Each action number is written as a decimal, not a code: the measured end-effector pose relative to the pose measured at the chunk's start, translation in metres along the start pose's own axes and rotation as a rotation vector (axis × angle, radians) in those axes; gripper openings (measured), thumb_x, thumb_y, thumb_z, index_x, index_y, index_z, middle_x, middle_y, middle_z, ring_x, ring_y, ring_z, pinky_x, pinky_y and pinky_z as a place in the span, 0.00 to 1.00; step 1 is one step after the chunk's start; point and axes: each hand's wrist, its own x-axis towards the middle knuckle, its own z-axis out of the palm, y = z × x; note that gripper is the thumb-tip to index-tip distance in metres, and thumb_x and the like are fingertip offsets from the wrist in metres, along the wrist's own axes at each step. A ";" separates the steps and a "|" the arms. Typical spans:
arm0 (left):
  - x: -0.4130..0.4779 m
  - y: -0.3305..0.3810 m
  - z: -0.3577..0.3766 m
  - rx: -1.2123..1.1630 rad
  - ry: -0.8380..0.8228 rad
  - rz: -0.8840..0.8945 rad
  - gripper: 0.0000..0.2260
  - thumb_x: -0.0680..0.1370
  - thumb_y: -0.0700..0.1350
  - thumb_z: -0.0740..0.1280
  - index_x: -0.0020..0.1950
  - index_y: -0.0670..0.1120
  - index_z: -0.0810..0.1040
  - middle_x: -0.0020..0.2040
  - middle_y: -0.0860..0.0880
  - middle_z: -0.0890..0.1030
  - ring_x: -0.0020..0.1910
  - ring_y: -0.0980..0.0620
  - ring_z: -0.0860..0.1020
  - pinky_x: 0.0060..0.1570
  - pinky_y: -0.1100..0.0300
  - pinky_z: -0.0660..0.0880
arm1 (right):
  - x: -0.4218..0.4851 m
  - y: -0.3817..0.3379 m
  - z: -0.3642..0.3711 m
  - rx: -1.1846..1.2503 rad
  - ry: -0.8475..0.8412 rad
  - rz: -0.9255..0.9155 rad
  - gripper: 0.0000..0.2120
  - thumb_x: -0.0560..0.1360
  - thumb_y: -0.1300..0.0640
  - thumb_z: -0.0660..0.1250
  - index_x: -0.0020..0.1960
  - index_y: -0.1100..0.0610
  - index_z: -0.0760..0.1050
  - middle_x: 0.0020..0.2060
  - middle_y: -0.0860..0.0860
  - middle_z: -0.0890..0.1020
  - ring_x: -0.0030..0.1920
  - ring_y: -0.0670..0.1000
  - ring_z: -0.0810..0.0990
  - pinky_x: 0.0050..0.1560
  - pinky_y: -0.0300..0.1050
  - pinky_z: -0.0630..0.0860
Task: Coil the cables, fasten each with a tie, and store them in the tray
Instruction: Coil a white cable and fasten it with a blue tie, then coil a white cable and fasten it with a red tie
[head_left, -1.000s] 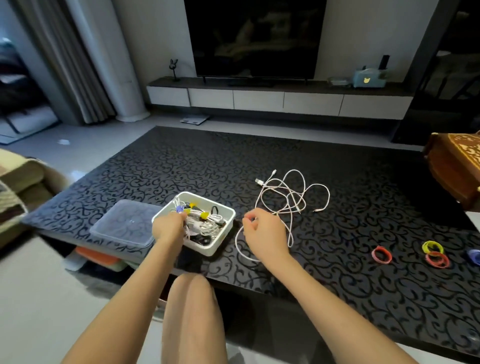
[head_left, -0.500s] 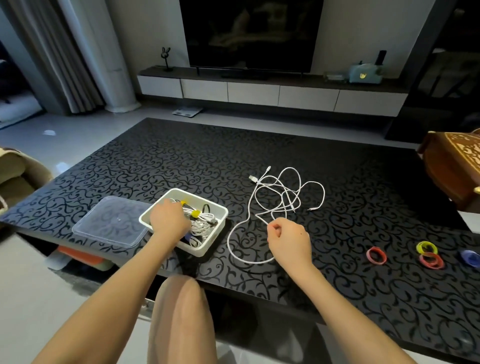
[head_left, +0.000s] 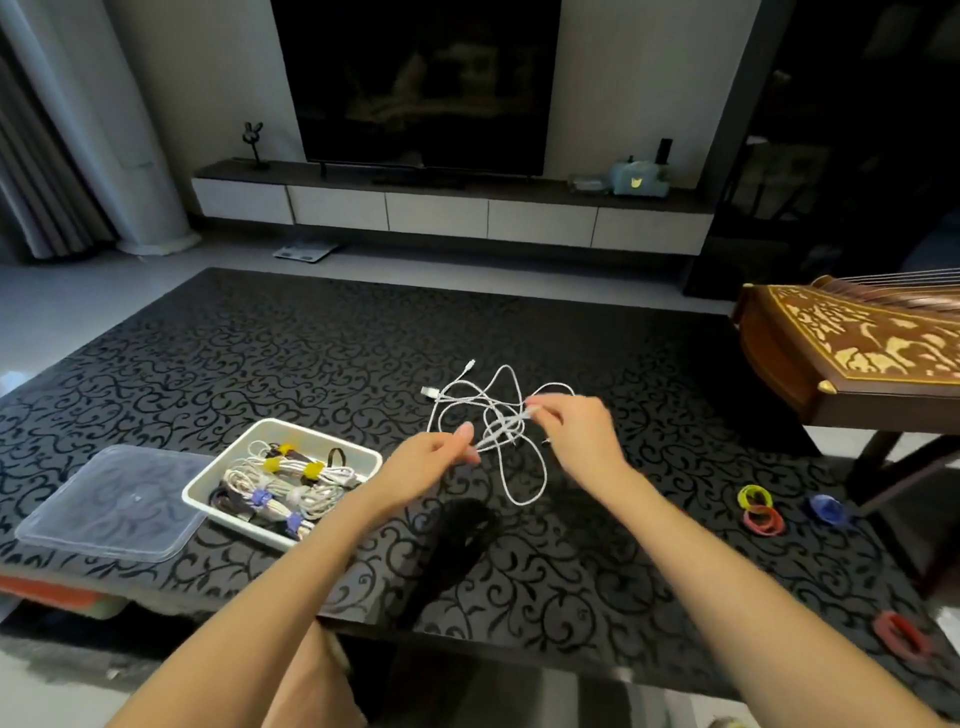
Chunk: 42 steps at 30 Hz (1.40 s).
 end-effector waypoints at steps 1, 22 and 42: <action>0.004 0.011 -0.001 -0.022 0.044 0.081 0.16 0.80 0.54 0.61 0.42 0.47 0.83 0.39 0.50 0.83 0.36 0.62 0.77 0.42 0.66 0.70 | 0.016 -0.009 -0.019 0.040 0.053 -0.008 0.10 0.77 0.60 0.65 0.55 0.60 0.82 0.50 0.55 0.85 0.55 0.54 0.81 0.55 0.41 0.70; 0.078 0.174 -0.106 -0.424 0.524 0.417 0.20 0.79 0.55 0.63 0.29 0.50 0.67 0.24 0.56 0.65 0.23 0.58 0.64 0.24 0.65 0.66 | 0.075 -0.079 -0.250 -0.470 0.563 -0.031 0.12 0.79 0.57 0.59 0.53 0.55 0.82 0.43 0.54 0.84 0.43 0.56 0.80 0.38 0.43 0.68; 0.003 0.282 -0.105 0.857 0.164 0.534 0.21 0.80 0.59 0.57 0.39 0.48 0.81 0.26 0.53 0.71 0.25 0.58 0.70 0.30 0.62 0.65 | 0.022 -0.101 -0.235 0.025 0.503 -0.051 0.43 0.66 0.41 0.75 0.74 0.53 0.60 0.59 0.55 0.77 0.59 0.55 0.76 0.58 0.55 0.75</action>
